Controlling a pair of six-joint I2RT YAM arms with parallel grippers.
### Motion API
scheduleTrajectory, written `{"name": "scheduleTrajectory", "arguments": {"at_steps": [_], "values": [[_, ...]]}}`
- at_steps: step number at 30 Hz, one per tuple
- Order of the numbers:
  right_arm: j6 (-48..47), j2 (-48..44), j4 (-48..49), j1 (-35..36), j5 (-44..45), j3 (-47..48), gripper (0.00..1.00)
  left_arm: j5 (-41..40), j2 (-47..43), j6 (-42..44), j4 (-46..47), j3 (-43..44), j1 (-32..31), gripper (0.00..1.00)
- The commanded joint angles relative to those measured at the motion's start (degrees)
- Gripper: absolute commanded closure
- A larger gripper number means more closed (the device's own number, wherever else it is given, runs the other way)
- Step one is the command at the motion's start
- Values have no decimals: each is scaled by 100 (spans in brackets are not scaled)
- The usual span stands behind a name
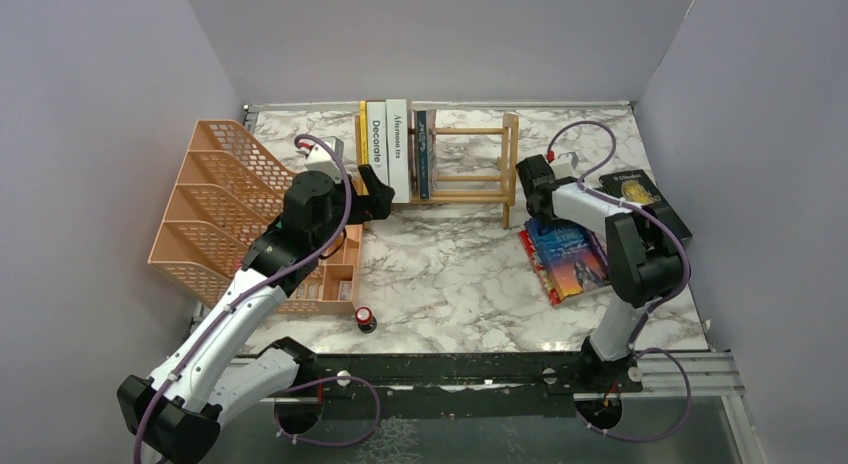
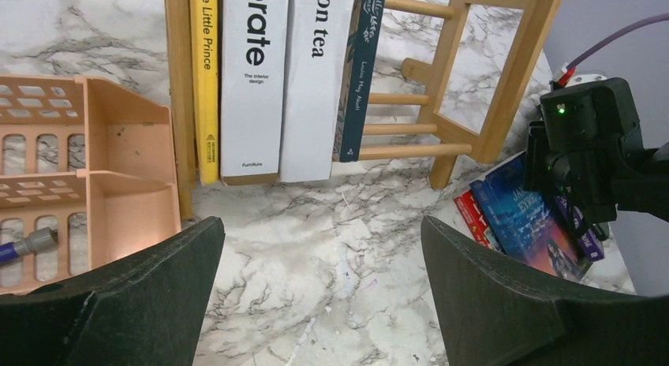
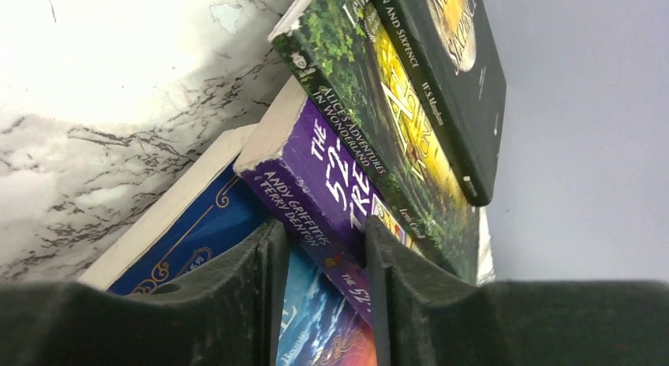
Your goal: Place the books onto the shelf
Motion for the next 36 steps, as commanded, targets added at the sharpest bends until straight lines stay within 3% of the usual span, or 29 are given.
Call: {"name": "scheduleTrajectory", "arguments": {"at_steps": [1,3,6,15,26,36], "values": [[71,394,-206,-138,-1274,-238,68,-342,-98,225,247,-109,25,5],[69,251,-215,-124,-1542,-194,82,-354,-130,226,277,-165,25,5],[69,-52,-216,-24,-1898,-131,89,-381,-141,238,292,-229,25,5],[280,-938,-624,474,-2384,336,93,-462,-236,287,267,-316,25,5],[640,-2480,-558,509,-2607,369,99,22,-137,271,395,-369,25,5],[1052,-4173,136,509,-3359,39,99,1863,138,-41,1353,-456,17,5]]}}
